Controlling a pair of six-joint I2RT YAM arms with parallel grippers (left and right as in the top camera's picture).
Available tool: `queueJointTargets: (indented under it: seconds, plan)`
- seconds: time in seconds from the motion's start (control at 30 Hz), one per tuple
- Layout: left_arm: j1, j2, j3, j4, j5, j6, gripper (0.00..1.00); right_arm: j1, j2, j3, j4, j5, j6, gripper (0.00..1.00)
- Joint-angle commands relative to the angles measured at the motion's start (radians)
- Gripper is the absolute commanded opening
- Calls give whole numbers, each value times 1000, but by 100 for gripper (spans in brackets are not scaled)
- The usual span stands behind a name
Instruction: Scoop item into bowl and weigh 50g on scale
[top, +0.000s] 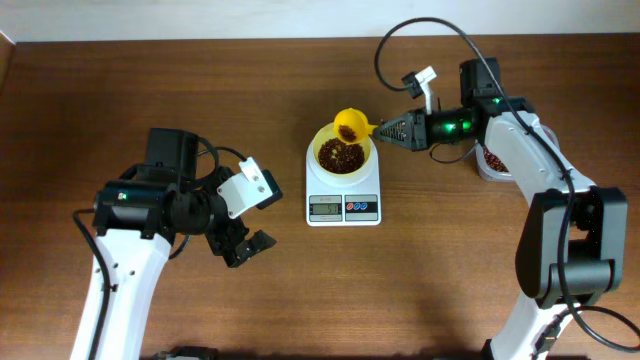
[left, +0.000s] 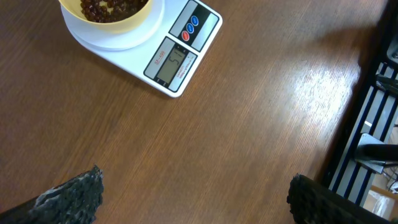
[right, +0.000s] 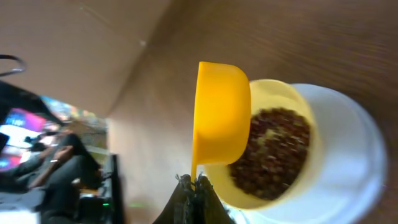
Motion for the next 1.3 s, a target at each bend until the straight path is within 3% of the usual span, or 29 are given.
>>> queueJointTargets:
  seconds: [0.0,0.33,0.57,1.03,1.27]
  plan:
    - [-4,-4,13,-1,18,16,99,12,2,2,-1,125,-74,4]
    - [-4,-4,13,-1,18,16,99,141,2,2,0,519,-219,4]
    - [-4,-4,13,-1,18,16,99,167,2,2,25,575,-327,4]
    - [-4,-4,13,-1,18,16,99,205,-58,2,-96,533,-326,4]
    - [-4,-4,13,-1,18,16,99,206,-58,2,-9,599,-420,4]
